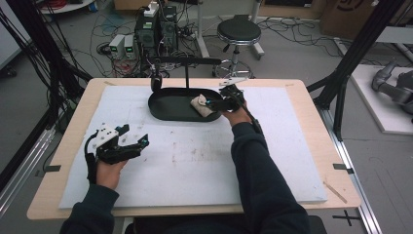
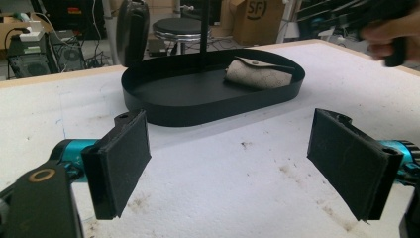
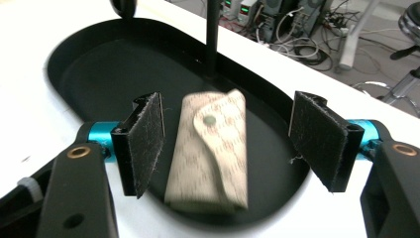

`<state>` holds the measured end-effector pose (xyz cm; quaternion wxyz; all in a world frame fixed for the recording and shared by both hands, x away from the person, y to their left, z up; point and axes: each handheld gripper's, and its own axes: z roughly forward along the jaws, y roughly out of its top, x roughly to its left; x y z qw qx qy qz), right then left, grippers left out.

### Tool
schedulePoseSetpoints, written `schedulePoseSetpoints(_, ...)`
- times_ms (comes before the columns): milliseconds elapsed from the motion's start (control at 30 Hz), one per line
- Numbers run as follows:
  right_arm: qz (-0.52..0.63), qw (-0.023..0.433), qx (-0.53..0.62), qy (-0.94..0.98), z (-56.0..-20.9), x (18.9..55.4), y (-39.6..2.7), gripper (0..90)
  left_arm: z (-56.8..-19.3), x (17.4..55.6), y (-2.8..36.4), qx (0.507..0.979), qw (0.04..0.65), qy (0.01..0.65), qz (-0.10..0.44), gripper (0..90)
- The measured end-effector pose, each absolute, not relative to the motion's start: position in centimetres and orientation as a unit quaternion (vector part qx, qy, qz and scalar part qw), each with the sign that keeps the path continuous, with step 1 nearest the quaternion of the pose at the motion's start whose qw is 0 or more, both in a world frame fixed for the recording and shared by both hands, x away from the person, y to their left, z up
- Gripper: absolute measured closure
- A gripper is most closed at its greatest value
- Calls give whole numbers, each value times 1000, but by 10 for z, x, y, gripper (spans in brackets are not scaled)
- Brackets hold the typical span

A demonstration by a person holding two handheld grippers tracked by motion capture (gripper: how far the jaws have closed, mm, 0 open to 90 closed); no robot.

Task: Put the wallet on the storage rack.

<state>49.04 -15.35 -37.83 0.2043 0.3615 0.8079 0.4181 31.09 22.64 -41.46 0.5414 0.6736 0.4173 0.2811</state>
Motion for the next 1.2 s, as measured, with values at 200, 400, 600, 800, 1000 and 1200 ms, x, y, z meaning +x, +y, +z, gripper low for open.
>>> schedulePoseSetpoints(200,426,202,375,798,-364,456,-201,211,-414,312,226,673,541,418,282,164)
schedulePoseSetpoints(400,429,227,377,789,-368,414,-242,207,-414,314,226,671,543,421,279,163)
schedulePoseSetpoints(600,435,257,381,774,-385,369,-280,204,-414,317,222,670,545,420,277,164)
schedulePoseSetpoints(800,439,270,387,765,-403,344,-311,198,-413,317,219,667,554,416,274,171)
schedulePoseSetpoints(1000,439,281,399,754,-402,335,-327,198,-411,316,219,666,556,411,280,172)
schedulePoseSetpoints(1200,439,290,405,748,-399,331,-329,198,-410,315,220,668,555,409,281,172)
